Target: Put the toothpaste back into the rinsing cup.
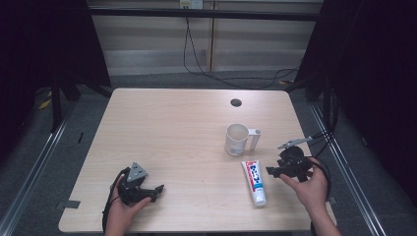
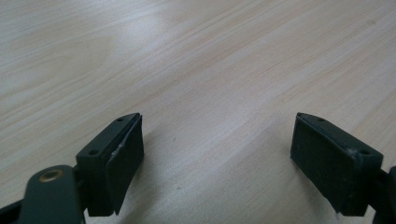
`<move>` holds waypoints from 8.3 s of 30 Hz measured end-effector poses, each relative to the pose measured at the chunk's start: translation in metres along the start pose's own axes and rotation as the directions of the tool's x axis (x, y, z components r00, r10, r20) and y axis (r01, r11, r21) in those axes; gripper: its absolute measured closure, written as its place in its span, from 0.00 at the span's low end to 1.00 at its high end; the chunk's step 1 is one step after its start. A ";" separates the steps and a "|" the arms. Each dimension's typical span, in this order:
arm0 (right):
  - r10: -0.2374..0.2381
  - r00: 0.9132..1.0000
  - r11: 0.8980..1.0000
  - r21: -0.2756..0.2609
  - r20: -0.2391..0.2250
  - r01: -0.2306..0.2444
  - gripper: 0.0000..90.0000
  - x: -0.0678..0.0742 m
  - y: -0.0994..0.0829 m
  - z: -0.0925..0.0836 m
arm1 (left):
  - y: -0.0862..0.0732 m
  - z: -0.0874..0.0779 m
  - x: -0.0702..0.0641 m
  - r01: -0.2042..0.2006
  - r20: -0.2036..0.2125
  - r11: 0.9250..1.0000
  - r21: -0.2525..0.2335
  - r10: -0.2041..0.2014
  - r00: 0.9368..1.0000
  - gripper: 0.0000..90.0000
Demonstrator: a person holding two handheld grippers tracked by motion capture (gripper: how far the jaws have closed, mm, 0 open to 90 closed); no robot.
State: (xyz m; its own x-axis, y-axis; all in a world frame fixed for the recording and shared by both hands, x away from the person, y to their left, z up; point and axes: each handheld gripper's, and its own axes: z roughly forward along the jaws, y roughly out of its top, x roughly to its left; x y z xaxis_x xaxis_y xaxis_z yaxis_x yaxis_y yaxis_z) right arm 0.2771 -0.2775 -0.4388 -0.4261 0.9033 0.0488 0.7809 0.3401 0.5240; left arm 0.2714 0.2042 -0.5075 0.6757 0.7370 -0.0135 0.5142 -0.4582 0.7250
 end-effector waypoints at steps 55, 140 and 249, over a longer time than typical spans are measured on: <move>0.174 0.984 0.965 0.203 -0.037 -0.163 0.40 0.036 0.027 0.060 | 0.000 0.000 0.000 0.001 0.003 1.000 0.001 -0.001 1.000 0.19; 0.025 0.996 0.890 -0.451 -0.082 -0.059 0.77 0.046 0.075 -0.035 | 0.000 0.000 0.000 0.006 0.003 1.000 0.000 -0.006 1.000 0.18; 0.053 0.998 0.805 -0.590 -0.035 -0.063 0.75 0.041 0.148 0.025 | 0.000 0.000 -0.001 0.003 0.006 1.000 0.001 -0.003 1.000 0.18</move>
State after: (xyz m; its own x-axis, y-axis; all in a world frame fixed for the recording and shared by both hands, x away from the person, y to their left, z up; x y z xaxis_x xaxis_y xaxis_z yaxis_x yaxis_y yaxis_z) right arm 0.3868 -0.1832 -0.3803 -0.4001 0.9103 0.1064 0.3861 0.0622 0.9204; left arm 0.2712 0.2037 -0.5076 0.6775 0.7353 -0.0194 0.5167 -0.4570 0.7240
